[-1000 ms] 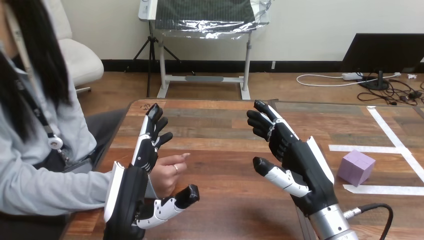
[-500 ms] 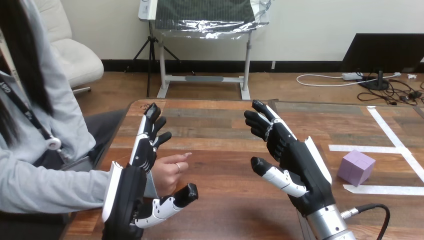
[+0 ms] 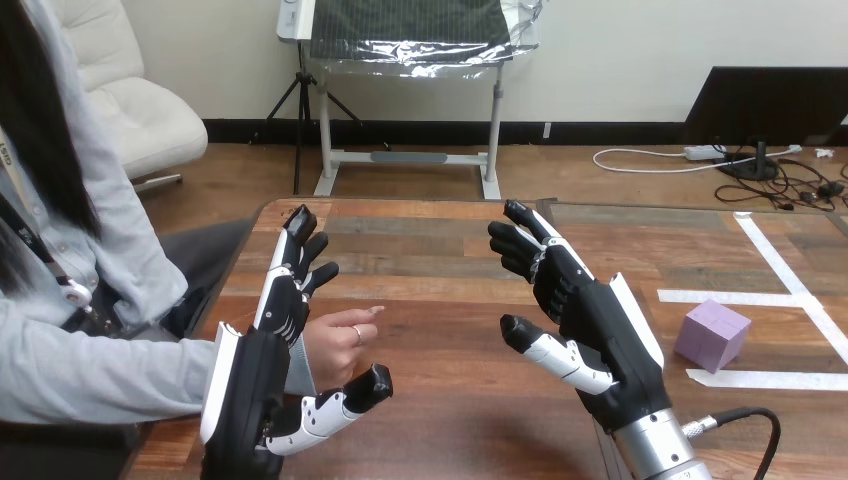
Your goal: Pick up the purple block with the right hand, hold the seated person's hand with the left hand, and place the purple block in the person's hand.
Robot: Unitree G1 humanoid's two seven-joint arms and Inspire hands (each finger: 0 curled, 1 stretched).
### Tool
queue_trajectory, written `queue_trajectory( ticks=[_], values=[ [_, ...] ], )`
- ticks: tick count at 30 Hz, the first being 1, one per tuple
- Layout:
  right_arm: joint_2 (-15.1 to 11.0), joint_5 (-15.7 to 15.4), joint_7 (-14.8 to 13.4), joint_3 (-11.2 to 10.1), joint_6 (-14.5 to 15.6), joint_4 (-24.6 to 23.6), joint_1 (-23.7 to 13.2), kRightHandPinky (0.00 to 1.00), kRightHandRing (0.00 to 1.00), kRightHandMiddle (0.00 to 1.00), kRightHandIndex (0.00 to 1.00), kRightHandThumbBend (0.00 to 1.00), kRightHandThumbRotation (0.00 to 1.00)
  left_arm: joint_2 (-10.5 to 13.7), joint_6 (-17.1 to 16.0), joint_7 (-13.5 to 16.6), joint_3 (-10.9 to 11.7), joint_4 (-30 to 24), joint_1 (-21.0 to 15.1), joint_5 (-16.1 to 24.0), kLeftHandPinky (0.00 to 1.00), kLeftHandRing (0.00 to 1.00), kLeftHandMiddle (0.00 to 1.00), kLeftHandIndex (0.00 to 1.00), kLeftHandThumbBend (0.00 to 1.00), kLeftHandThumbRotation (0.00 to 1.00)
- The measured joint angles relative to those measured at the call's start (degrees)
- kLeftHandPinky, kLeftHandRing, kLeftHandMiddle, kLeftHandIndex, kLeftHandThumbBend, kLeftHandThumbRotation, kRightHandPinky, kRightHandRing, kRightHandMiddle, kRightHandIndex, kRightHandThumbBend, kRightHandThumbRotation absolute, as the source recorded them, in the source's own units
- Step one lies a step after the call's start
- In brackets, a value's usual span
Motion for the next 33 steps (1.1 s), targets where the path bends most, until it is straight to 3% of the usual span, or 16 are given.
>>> queue_trajectory(
  ticks=[15,33],
  values=[
    [0.0,0.0,0.0,-0.1,0.0,0.0,0.0,0.92,0.89,0.88,0.93,1.0,0.59,-0.6,0.0,-1.1,1.1,0.0,0.0,-0.2,0.86,0.95,0.99,0.98,1.0,0.62],
    [0.0,0.0,0.0,-0.1,-0.5,0.3,0.0,0.92,0.89,0.88,0.93,1.0,0.58,-0.6,0.0,-5.1,0.9,0.0,0.6,-3.1,0.86,0.94,0.98,0.98,1.0,0.6]
  ],
)
